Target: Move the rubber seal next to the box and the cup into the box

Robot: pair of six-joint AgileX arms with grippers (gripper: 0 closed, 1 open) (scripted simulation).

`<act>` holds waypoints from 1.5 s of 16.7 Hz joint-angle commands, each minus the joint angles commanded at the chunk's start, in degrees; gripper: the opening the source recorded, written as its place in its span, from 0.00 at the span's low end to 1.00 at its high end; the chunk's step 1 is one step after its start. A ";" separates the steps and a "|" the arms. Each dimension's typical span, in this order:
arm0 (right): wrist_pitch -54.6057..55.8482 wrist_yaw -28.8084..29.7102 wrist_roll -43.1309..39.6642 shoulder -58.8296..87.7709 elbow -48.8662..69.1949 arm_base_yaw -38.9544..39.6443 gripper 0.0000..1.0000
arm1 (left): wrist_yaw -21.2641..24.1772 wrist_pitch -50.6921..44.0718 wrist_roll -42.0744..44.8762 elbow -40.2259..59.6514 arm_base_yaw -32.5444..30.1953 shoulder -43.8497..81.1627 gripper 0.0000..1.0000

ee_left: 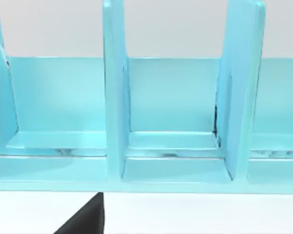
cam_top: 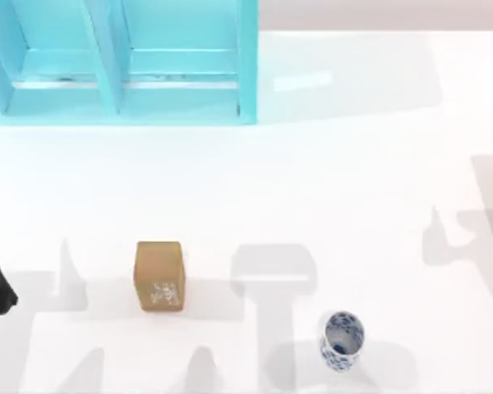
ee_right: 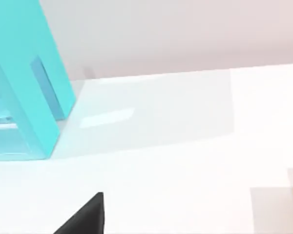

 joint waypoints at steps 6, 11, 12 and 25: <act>-21.23 1.98 12.23 34.00 34.14 12.69 1.00 | 0.00 0.00 0.00 0.00 0.00 0.00 1.00; -40.51 2.86 23.44 64.97 65.33 23.72 1.00 | 0.00 0.00 0.00 0.00 0.00 0.00 1.00; -44.27 2.94 25.67 70.97 71.46 25.83 1.00 | 0.00 0.00 0.00 0.00 0.00 0.00 1.00; -76.64 2.91 46.04 123.67 130.94 43.96 1.00 | 0.00 0.00 0.00 0.00 0.00 0.00 1.00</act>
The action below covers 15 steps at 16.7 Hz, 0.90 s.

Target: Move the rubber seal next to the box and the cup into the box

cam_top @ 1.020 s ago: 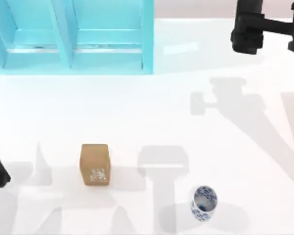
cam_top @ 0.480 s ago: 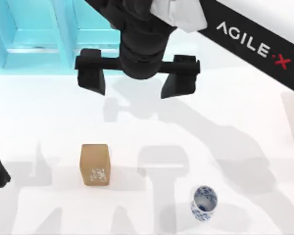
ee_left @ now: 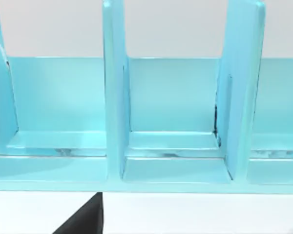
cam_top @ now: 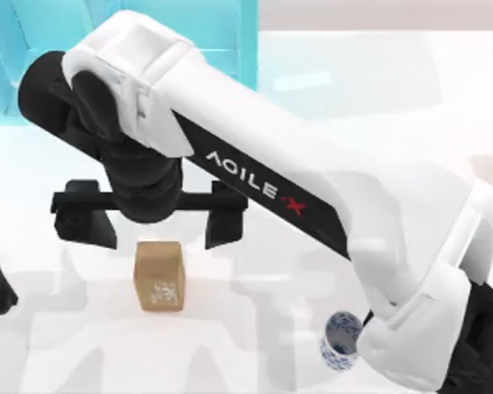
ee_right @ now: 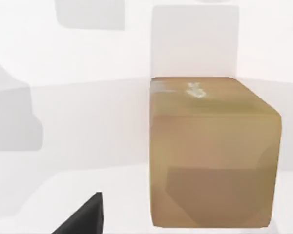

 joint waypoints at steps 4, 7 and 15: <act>-1.29 -0.02 0.93 2.17 2.84 0.71 1.00 | 0.00 0.00 0.00 0.00 0.00 0.00 1.00; -1.29 -0.02 0.93 2.17 2.84 0.71 1.00 | 0.00 0.00 0.00 0.00 0.00 0.00 1.00; 9.31 -0.10 0.39 -0.85 -10.87 0.21 1.00 | 0.00 0.00 0.00 0.00 0.00 0.00 1.00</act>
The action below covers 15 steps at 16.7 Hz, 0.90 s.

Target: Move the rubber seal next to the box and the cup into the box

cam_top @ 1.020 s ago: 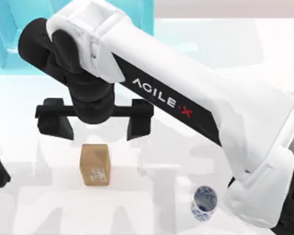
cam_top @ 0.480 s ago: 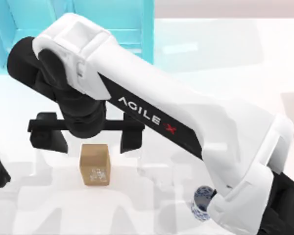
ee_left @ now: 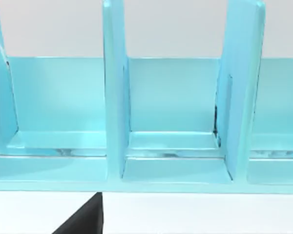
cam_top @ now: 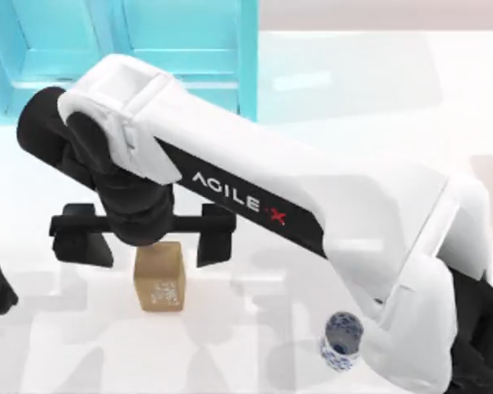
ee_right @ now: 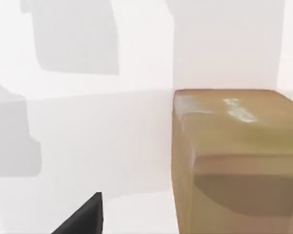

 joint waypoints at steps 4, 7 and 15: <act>9.97 -0.04 -0.11 -2.76 -13.14 -0.12 1.00 | 0.00 0.00 0.00 0.00 0.00 0.00 1.00; 13.63 -0.06 -0.12 -3.49 -17.14 -0.13 1.00 | 0.00 0.00 0.00 0.00 0.00 0.00 1.00; 13.76 -0.06 -0.12 -3.51 -17.27 -0.13 0.70 | 0.00 0.00 0.00 0.00 0.00 0.00 1.00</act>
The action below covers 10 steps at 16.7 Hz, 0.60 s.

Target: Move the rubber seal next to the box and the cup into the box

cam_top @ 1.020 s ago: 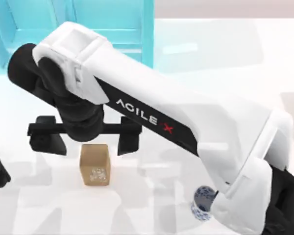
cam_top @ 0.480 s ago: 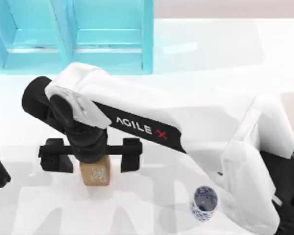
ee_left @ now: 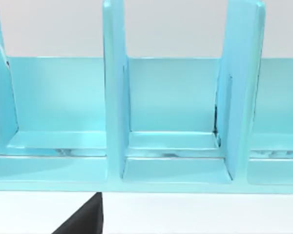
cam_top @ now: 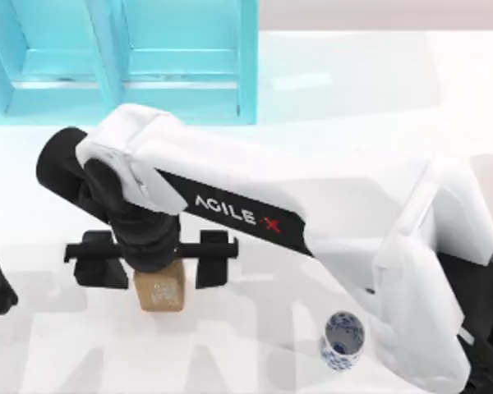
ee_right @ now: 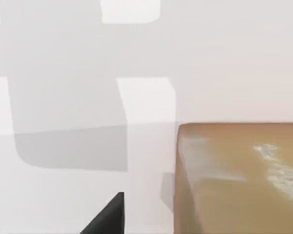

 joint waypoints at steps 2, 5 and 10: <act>0.00 0.00 0.00 0.00 0.00 0.00 0.55 | 0.00 0.00 0.00 0.00 0.00 0.00 1.00; 0.00 0.00 0.00 0.00 0.00 0.00 0.32 | 0.00 0.00 0.00 0.00 0.00 0.00 1.00; 0.00 0.00 0.00 0.00 0.00 0.00 0.00 | 0.00 0.00 0.00 0.00 0.00 0.00 1.00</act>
